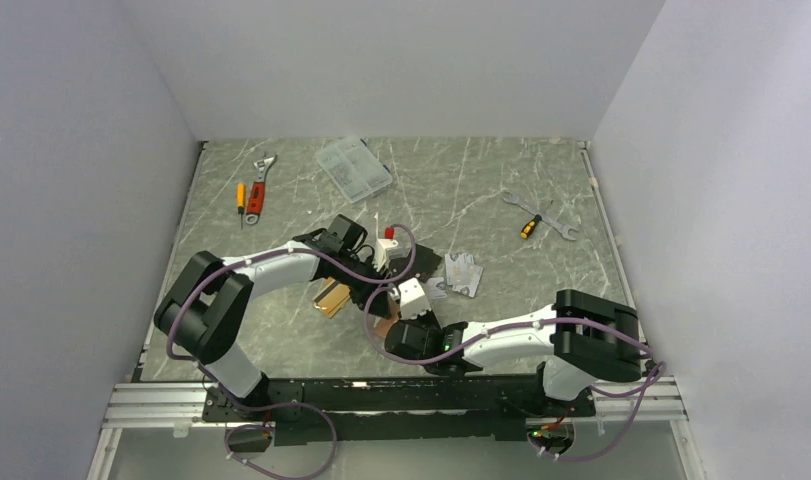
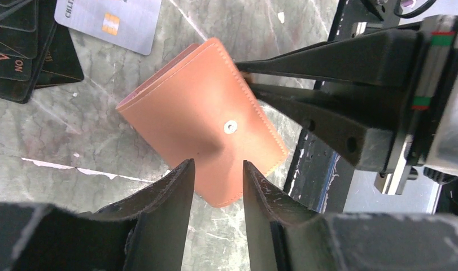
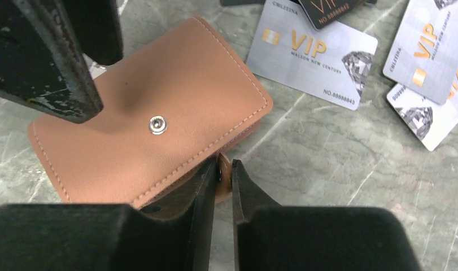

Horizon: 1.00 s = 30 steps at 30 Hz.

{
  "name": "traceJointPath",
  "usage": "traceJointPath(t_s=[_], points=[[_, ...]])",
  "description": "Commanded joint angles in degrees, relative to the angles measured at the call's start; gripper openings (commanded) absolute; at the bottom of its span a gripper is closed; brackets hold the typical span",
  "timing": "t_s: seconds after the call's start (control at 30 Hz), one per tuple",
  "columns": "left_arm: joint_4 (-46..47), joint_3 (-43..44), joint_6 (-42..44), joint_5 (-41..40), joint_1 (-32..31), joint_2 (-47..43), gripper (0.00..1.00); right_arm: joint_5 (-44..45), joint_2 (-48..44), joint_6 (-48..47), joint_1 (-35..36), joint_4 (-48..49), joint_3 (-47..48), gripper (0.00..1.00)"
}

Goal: Put the credit cards into the card holder
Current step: Close the card holder at the center of the board.

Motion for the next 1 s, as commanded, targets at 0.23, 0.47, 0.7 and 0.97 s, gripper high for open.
traceJointPath(t_s=[0.23, 0.47, 0.7, 0.97], points=[[-1.09, 4.1, 0.87, -5.95, -4.43, 4.21, 0.39, 5.68, -5.81, 12.8, 0.99, -2.85, -4.17, 0.08], [-2.98, 6.24, 1.75, -11.53, -7.37, 7.55, 0.35, 7.31, -13.57, 20.29, 0.78, -3.25, -10.03, 0.06], [-3.04, 9.43, 1.39, -12.32, -10.49, 8.45, 0.33, 7.84, -18.7, 26.31, 0.3, -5.47, -13.54, 0.15], [-4.55, 14.53, -0.97, -7.82, -11.2, 7.62, 0.33, 9.29, -26.16, 35.04, -0.01, -7.13, -18.91, 0.35]])
